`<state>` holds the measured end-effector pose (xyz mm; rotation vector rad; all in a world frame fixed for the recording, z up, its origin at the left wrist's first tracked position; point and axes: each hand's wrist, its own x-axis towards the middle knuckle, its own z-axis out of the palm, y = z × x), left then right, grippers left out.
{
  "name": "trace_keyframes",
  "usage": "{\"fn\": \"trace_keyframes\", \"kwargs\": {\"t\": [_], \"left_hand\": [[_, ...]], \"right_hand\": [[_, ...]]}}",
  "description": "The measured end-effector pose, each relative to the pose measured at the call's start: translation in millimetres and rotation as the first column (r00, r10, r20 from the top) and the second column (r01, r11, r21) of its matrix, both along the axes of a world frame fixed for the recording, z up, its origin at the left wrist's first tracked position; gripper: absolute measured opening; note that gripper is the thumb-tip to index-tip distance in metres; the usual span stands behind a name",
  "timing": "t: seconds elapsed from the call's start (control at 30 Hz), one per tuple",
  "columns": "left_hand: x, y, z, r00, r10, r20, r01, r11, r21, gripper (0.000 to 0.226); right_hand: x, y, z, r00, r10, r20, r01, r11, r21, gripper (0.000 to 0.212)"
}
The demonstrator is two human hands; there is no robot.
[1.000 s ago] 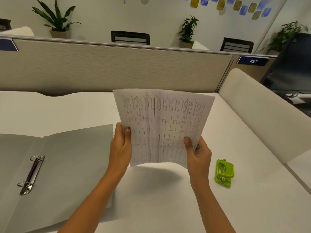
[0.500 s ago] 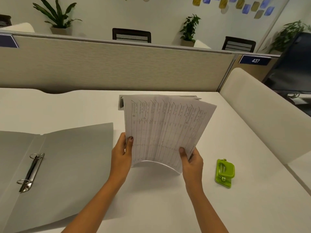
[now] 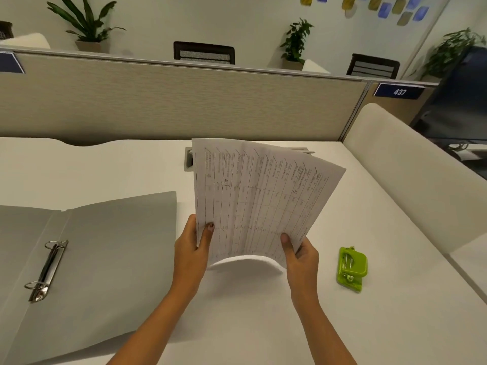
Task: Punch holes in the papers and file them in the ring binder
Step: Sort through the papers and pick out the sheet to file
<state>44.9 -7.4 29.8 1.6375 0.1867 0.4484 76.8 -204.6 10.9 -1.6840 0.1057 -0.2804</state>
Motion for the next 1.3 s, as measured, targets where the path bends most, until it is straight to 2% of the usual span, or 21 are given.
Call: {"fn": "trace_keyframes", "kwargs": {"t": [0.07,0.17,0.33,0.47,0.7,0.87,0.93,1.0,1.1,1.17,1.23,1.3], "left_hand": [[-1,-2,-5,1.0,-0.011,-0.01,0.011,1.0,0.002,0.022],[-2,-4,-14,0.998,-0.029,-0.059,0.031,0.999,0.029,0.024],[-3,-3,-12,0.999,0.01,-0.039,-0.008,0.999,0.039,0.02],[-7,-5,-21,0.998,0.013,-0.066,-0.012,1.0,0.017,0.02],[-9,-2,-22,0.994,0.053,-0.095,-0.05,0.998,0.03,0.022],[-4,5,-10,0.994,0.072,-0.079,-0.073,0.997,-0.015,0.018],[-3,6,-4,0.993,0.09,-0.07,-0.095,0.993,-0.069,0.017],[-1,5,1,0.99,0.116,-0.076,-0.126,0.98,-0.157,0.013],[1,-5,6,0.981,0.156,-0.118,-0.186,0.927,-0.324,0.012],[0,-17,6,0.977,0.141,-0.158,-0.196,0.884,-0.424,0.015],[-3,-31,5,0.977,0.105,-0.184,-0.182,0.86,-0.476,0.016],[-7,-43,6,0.98,0.061,-0.188,-0.15,0.849,-0.507,0.02]], "right_hand": [[-1,1,-3,1.0,-0.001,-0.015,0.001,1.0,0.004,0.022],[-3,4,-8,0.998,0.015,-0.068,-0.013,1.0,0.026,0.009],[-2,1,-5,0.999,0.001,-0.045,-0.001,1.0,-0.007,0.024],[-3,3,-8,0.997,0.023,-0.076,-0.022,1.0,0.008,0.01],[-3,-1,-2,0.996,0.037,-0.075,-0.035,0.999,0.022,0.013],[1,-16,11,0.992,0.099,-0.079,-0.096,0.995,0.034,0.015],[1,-21,16,0.992,0.103,-0.075,-0.097,0.991,0.089,0.017],[-1,-22,20,0.989,0.12,-0.082,-0.099,0.97,0.22,0.019],[-9,-13,25,0.978,0.197,-0.062,-0.143,0.865,0.481,0.027],[-17,0,29,0.973,0.23,-0.031,-0.167,0.787,0.594,0.04],[-24,16,33,0.972,0.234,-0.006,-0.179,0.761,0.624,0.05],[-28,28,36,0.98,0.196,0.015,-0.164,0.774,0.611,0.049]]}}
